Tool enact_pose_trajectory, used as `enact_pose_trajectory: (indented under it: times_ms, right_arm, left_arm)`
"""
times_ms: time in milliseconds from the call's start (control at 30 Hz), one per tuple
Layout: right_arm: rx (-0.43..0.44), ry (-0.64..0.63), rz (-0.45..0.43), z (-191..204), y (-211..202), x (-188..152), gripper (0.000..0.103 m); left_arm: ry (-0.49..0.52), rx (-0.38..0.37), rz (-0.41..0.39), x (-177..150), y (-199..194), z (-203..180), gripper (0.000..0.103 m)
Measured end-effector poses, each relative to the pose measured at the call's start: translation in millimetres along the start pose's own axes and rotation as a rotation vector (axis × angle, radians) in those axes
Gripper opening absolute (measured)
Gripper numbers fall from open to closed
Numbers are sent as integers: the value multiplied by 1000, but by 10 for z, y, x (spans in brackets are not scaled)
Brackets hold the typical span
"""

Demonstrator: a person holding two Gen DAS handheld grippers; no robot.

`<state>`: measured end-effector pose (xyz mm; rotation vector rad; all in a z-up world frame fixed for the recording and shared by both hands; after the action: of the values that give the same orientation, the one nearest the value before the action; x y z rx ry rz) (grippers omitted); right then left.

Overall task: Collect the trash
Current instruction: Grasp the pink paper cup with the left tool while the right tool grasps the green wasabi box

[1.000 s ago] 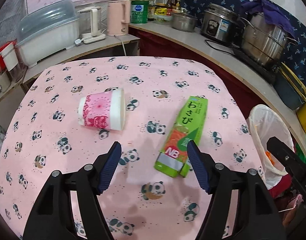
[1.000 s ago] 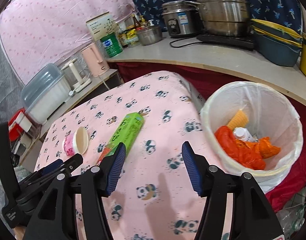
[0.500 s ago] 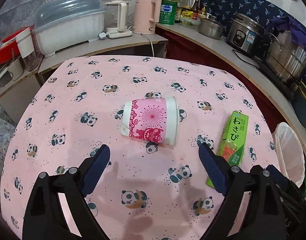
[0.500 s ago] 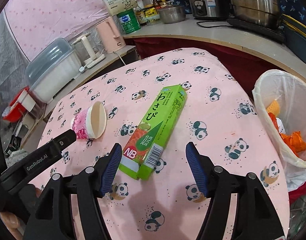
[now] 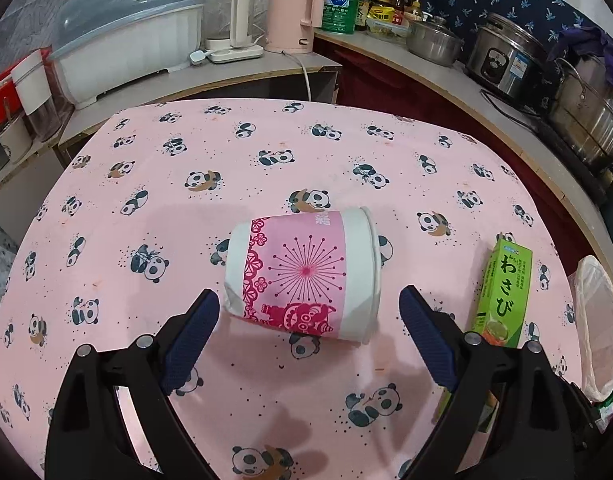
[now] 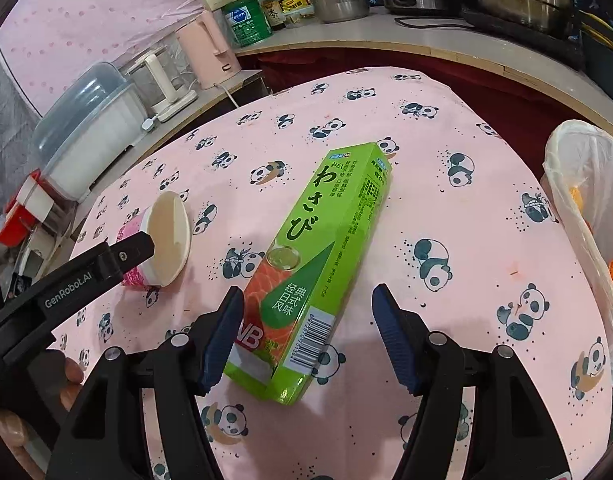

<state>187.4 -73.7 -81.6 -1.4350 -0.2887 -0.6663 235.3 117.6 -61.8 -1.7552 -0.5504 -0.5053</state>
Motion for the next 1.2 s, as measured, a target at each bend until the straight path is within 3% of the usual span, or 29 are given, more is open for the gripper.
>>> enact_pose_trajectory:
  times_ms: [333,433,667,700,733,1200]
  right_arm:
    - [-2,-9,-13,74,175,115,67]
    - [-5,-19,-25,103,202,135,66]
    - [13,-3,-42,80,171,132,55]
    - [14,-3,-52,76,144,134,39]
    - [24,-2,-65,70,105,145,33]
    - [28,11,-107,-182,-334,90,26]
  left_arm:
    - [-28,9,43,119,355,72,87]
    - [-8,17,44,110,388,43,77]
    - [7,-14,39,70,330,-46,75]
    - [7,-21,41,62,321,-63,75]
    - [9,-24,41,53,309,-82,75]
    - [61,-76,43,-202,13,-538,75]
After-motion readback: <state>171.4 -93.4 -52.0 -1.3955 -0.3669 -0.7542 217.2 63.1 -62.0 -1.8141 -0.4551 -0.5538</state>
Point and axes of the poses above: each gripper's, at about its wrist camera, not at the fingertips, and y roughly the way its jaws point, z to its left, x to its top, the point moved 1 cm from there along y, roughly the way its jaws point, and after that the axes turned 9 degrees about -x, right-handed, at the moved point
